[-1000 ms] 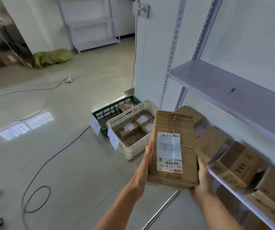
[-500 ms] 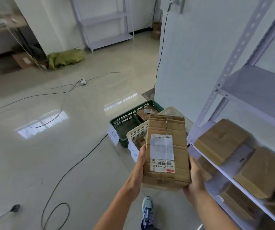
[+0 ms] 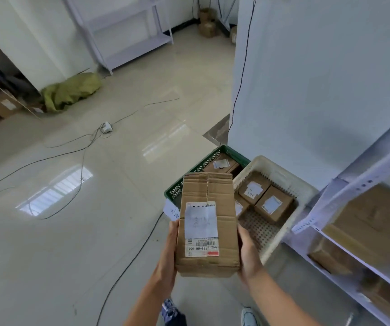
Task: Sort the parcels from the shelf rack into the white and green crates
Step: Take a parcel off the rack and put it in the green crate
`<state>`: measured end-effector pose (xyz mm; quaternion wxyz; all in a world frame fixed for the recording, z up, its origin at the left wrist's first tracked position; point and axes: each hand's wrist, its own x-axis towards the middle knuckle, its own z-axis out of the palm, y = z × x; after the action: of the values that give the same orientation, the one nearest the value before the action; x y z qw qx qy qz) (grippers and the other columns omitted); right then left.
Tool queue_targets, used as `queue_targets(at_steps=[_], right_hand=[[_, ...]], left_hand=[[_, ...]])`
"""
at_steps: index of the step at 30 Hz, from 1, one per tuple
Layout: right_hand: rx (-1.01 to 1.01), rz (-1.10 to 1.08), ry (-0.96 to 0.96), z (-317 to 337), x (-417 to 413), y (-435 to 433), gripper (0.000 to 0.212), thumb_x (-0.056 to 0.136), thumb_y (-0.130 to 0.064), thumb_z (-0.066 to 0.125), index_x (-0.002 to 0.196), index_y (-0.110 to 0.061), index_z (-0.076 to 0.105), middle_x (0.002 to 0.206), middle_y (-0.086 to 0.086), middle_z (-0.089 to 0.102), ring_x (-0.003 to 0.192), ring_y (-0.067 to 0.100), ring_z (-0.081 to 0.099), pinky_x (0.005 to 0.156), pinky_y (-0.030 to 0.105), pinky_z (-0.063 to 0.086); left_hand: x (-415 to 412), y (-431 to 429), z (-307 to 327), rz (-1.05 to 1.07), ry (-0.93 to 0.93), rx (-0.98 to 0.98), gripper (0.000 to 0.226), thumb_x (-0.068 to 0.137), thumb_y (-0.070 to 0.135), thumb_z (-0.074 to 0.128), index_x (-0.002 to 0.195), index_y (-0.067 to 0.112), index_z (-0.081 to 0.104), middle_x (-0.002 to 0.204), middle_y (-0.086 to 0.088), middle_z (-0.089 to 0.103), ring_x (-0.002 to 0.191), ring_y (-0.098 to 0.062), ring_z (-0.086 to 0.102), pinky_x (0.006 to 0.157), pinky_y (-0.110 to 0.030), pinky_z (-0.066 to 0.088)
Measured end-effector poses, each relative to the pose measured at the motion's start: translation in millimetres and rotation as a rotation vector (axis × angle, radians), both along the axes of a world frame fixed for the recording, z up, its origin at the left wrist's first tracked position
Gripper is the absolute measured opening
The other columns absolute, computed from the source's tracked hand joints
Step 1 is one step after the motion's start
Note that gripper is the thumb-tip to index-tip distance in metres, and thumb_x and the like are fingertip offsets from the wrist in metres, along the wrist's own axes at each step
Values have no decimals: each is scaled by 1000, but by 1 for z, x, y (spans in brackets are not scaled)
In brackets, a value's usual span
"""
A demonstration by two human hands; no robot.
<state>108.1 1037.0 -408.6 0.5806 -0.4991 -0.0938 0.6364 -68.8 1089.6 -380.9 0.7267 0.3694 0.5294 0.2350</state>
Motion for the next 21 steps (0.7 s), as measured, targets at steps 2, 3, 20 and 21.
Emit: queue_targets(at_steps=[2, 3, 20, 21], right_hand=[[-19, -20, -14, -7, -21, 34, 58, 108, -48, 33, 134, -12, 70, 130, 21, 73, 124, 36, 70, 92, 42, 63], [-31, -32, -11, -11, -32, 51, 58, 109, -47, 32, 136, -12, 69, 131, 21, 73, 124, 36, 69, 93, 44, 63], [-274, -393, 64, -59, -149, 243, 46, 110, -41, 33, 143, -27, 63, 124, 14, 77, 116, 34, 73, 90, 51, 63], [-280, -413, 70, -64, -148, 251, 45, 110, -40, 33, 142, -29, 64, 124, 15, 77, 117, 36, 72, 91, 52, 63]], left_hand=[[-20, 40, -6, -41, 11, -3, 71, 101, 77, 27, 140, 36, 71, 136, -6, 76, 127, -28, 72, 120, -61, 43], [-31, 61, -10, -69, 13, 6, 70, 102, 80, 28, 140, 39, 71, 137, -5, 75, 128, -28, 72, 120, -60, 43], [-117, 312, -71, -461, 90, -123, 70, 110, 66, 12, 146, 36, 64, 139, -1, 74, 126, -24, 73, 91, -29, 62], [-114, 322, -75, -479, 96, -128, 70, 110, 66, 11, 144, 38, 65, 139, 0, 75, 126, -23, 73, 91, -28, 62]])
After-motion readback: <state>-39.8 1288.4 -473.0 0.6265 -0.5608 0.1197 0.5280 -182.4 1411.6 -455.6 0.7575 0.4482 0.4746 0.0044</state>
